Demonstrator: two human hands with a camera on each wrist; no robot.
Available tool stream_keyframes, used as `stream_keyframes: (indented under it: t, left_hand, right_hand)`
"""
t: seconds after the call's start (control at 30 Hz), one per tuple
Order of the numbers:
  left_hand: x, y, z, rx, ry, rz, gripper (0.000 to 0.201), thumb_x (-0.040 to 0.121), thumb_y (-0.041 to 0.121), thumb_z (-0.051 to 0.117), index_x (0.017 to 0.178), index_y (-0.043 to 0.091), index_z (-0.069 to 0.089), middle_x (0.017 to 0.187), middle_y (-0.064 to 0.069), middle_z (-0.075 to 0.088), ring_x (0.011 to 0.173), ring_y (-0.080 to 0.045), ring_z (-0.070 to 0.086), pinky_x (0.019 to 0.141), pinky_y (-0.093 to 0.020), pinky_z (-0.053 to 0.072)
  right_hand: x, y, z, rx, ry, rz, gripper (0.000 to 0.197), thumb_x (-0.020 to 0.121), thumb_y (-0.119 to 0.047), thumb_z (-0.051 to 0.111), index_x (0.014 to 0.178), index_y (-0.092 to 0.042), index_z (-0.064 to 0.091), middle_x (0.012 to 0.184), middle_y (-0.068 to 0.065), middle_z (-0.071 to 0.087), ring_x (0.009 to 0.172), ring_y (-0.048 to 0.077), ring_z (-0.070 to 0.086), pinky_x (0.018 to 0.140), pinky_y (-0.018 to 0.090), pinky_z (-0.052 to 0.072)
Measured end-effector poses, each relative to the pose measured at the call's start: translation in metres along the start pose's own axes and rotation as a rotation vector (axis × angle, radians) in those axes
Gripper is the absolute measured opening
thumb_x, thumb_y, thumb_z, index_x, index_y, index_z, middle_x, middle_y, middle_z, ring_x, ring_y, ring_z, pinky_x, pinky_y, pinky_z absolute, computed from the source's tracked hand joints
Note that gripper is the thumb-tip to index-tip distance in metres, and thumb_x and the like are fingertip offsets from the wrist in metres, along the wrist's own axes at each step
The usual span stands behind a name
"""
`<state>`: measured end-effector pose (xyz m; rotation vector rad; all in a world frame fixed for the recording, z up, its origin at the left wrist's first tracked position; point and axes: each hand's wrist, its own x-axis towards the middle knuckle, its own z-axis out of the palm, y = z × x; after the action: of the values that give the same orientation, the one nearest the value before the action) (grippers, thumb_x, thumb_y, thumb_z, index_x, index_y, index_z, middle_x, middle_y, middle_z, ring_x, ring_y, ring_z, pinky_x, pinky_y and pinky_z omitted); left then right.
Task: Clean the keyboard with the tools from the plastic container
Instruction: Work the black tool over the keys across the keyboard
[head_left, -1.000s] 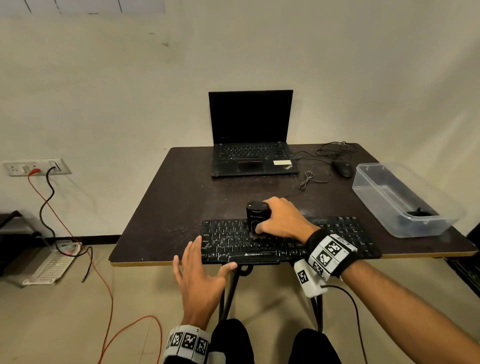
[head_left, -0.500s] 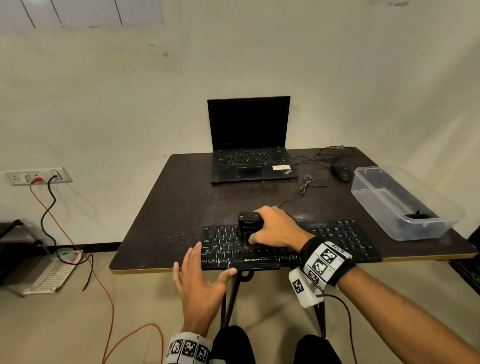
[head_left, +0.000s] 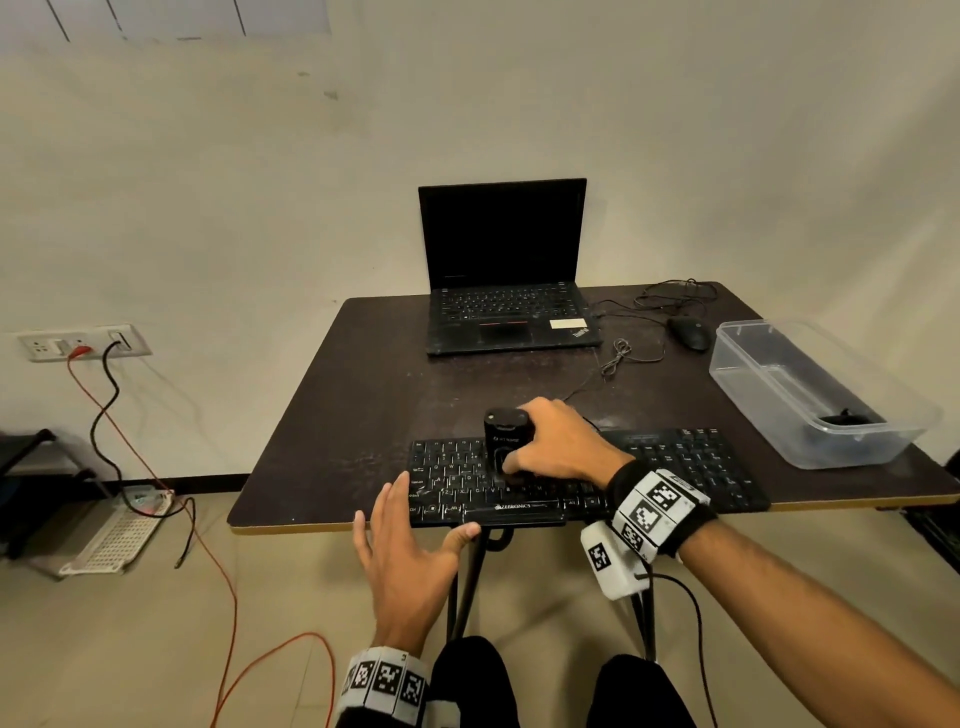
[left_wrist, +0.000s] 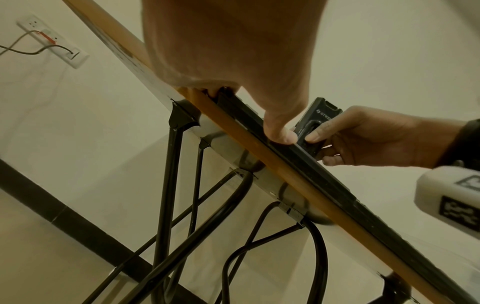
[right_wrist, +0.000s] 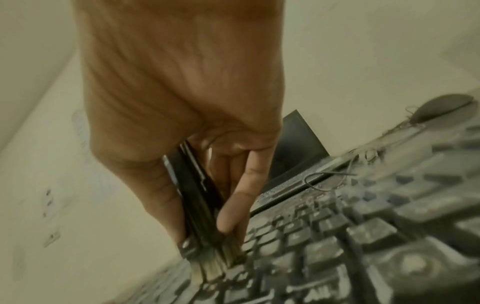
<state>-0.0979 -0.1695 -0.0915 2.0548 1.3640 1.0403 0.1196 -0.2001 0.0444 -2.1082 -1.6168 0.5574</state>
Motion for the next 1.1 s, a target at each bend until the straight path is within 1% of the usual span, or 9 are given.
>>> stream_keyframes:
  t: [0.1, 0.27, 0.37, 0.47, 0.57, 0.73, 0.87, 0.97, 1.1]
  left_hand:
    - [0.000, 0.002, -0.001, 0.001, -0.006, 0.001, 0.113, 0.068, 0.090, 0.052, 0.160, 0.026, 0.033, 0.164, 0.002, 0.038, 0.157, -0.006, 0.015, 0.128, -0.033, -0.013]
    - [-0.001, 0.003, -0.002, -0.009, 0.014, 0.005, 0.116, 0.066, 0.091, 0.052, 0.160, 0.025, 0.034, 0.164, 0.002, 0.038, 0.145, 0.013, 0.003, 0.128, -0.033, -0.013]
    - [-0.001, 0.004, -0.002, -0.007, 0.003, -0.002, 0.116, 0.067, 0.091, 0.051, 0.160, 0.025, 0.033, 0.164, 0.002, 0.038, 0.146, 0.011, 0.004, 0.128, -0.034, -0.012]
    - [-0.001, 0.004, -0.002, -0.002, 0.011, -0.001, 0.115, 0.068, 0.091, 0.057, 0.159, 0.024, 0.034, 0.163, 0.001, 0.039, 0.148, 0.008, 0.008, 0.128, -0.034, -0.012]
    - [-0.001, 0.006, -0.003, -0.004, 0.011, -0.009, 0.110, 0.073, 0.083, 0.069, 0.159, 0.023, 0.035, 0.163, 0.002, 0.039, 0.147, 0.009, 0.008, 0.128, -0.035, -0.011]
    - [-0.001, 0.006, -0.003, -0.002, 0.022, 0.002, 0.114, 0.070, 0.090, 0.061, 0.159, 0.023, 0.035, 0.163, 0.002, 0.039, 0.147, 0.011, 0.007, 0.129, -0.035, -0.011]
    - [-0.001, 0.007, -0.004, -0.004, 0.000, -0.016, 0.113, 0.071, 0.091, 0.058, 0.160, 0.025, 0.033, 0.164, 0.002, 0.038, 0.146, 0.012, 0.005, 0.129, -0.035, -0.011]
    - [-0.001, 0.006, -0.003, -0.008, 0.022, -0.008, 0.114, 0.069, 0.092, 0.054, 0.159, 0.025, 0.034, 0.163, 0.001, 0.039, 0.146, 0.013, 0.006, 0.128, -0.034, -0.011]
    - [-0.002, 0.007, -0.003, -0.027, 0.026, 0.000, 0.114, 0.070, 0.090, 0.060, 0.159, 0.024, 0.034, 0.163, 0.002, 0.039, 0.144, 0.021, -0.002, 0.129, -0.036, -0.010]
  right_hand:
    - [-0.001, 0.000, 0.002, -0.009, 0.085, 0.010, 0.022, 0.074, -0.027, 0.084, 0.092, -0.022, 0.073, 0.088, -0.002, 0.077, 0.086, 0.022, 0.072, 0.080, 0.038, 0.061]
    - [-0.001, -0.002, 0.001, 0.014, 0.003, -0.006, 0.020, 0.073, -0.024, 0.086, 0.086, -0.018, 0.072, 0.075, -0.003, 0.076, 0.073, 0.020, 0.073, 0.070, 0.033, 0.059]
    - [-0.002, -0.001, 0.005, 0.001, 0.091, -0.009, 0.018, 0.076, -0.024, 0.083, 0.090, -0.020, 0.073, 0.086, -0.002, 0.076, 0.082, 0.021, 0.070, 0.071, 0.030, 0.056]
    - [-0.004, -0.007, 0.007, 0.004, -0.037, -0.057, 0.019, 0.076, -0.022, 0.086, 0.081, -0.022, 0.068, 0.075, -0.005, 0.073, 0.071, 0.017, 0.069, 0.067, 0.030, 0.056]
    - [0.001, -0.002, 0.004, -0.010, 0.074, -0.016, 0.016, 0.076, -0.024, 0.083, 0.082, -0.025, 0.068, 0.079, -0.005, 0.072, 0.077, 0.020, 0.067, 0.071, 0.031, 0.052]
    - [-0.001, -0.006, 0.006, -0.028, -0.042, -0.075, 0.019, 0.074, -0.024, 0.085, 0.076, -0.023, 0.066, 0.069, -0.006, 0.070, 0.069, 0.016, 0.069, 0.067, 0.031, 0.054]
    - [0.003, -0.005, 0.005, -0.040, 0.086, -0.044, 0.016, 0.074, -0.024, 0.082, 0.078, -0.024, 0.067, 0.074, -0.008, 0.070, 0.077, 0.022, 0.068, 0.071, 0.033, 0.054]
    - [0.002, -0.008, 0.012, -0.080, 0.041, -0.081, 0.022, 0.073, -0.025, 0.082, 0.070, -0.025, 0.060, 0.070, -0.006, 0.068, 0.073, 0.025, 0.066, 0.066, 0.032, 0.048]
    - [0.004, -0.009, 0.004, -0.040, -0.017, -0.039, 0.023, 0.072, -0.024, 0.085, 0.072, -0.024, 0.062, 0.071, -0.002, 0.074, 0.069, 0.021, 0.072, 0.069, 0.032, 0.057]
